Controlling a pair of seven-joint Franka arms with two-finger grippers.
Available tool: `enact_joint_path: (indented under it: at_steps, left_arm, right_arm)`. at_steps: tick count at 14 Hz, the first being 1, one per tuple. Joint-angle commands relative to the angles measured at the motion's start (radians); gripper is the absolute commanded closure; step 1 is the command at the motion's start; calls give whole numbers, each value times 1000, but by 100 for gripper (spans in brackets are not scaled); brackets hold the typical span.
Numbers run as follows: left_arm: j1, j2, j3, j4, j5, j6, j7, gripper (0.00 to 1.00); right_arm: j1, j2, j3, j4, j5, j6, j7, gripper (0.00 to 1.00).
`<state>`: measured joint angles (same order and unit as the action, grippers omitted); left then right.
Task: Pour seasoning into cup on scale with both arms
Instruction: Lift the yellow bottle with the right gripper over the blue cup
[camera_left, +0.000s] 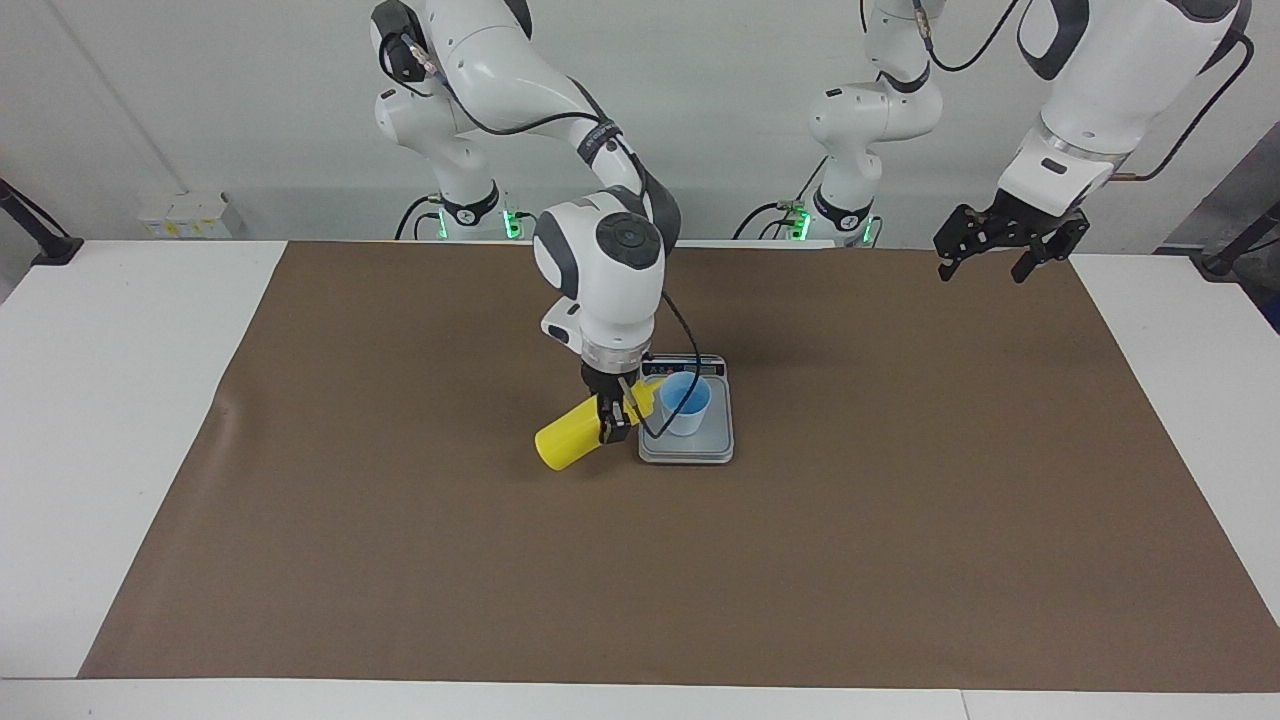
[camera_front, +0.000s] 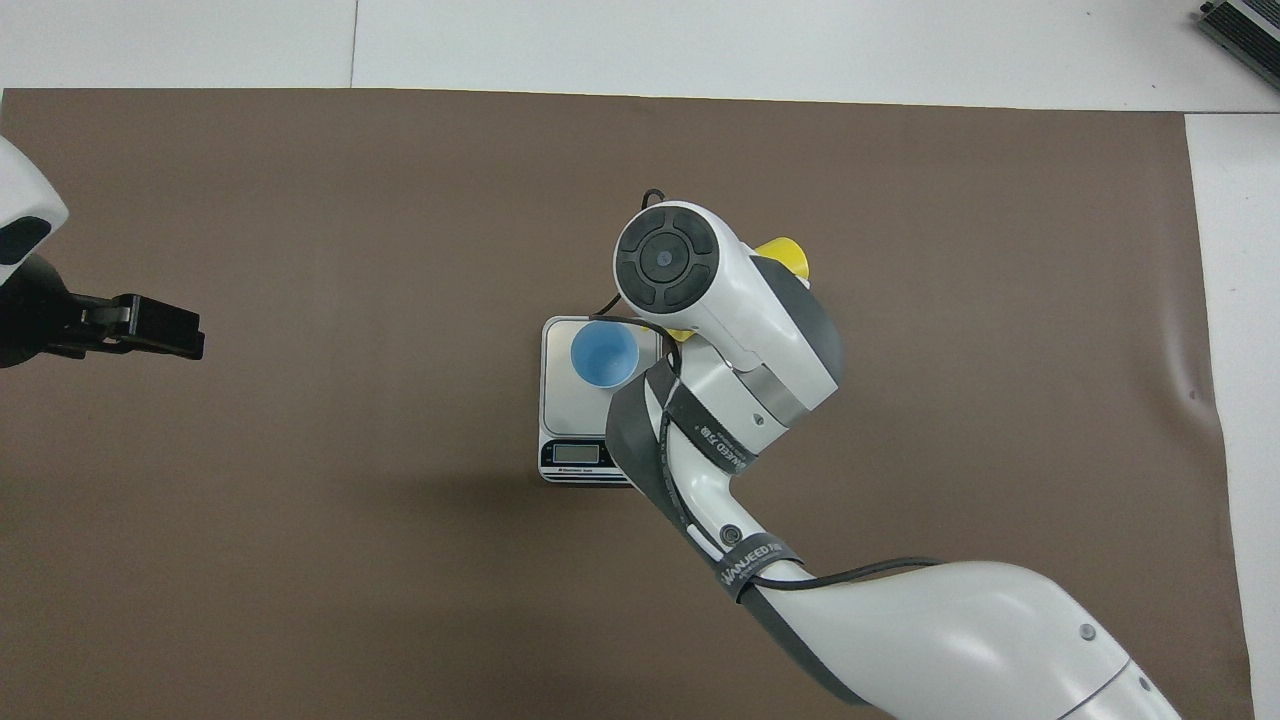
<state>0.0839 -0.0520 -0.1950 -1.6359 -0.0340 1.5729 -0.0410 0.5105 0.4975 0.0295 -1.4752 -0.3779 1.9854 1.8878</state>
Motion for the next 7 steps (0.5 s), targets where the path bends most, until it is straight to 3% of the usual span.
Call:
enact_joint_path:
  at_steps: [1,7]
  left_arm:
    - [5,-20,-1,-12,16,-13,4,0]
    - [5,-20,-1,-12,16,-13,4,0]
  right_arm:
    - [61,4,4,10,-132,0,83,100]
    - [88,-1,6,-14,-401,32,91,100]
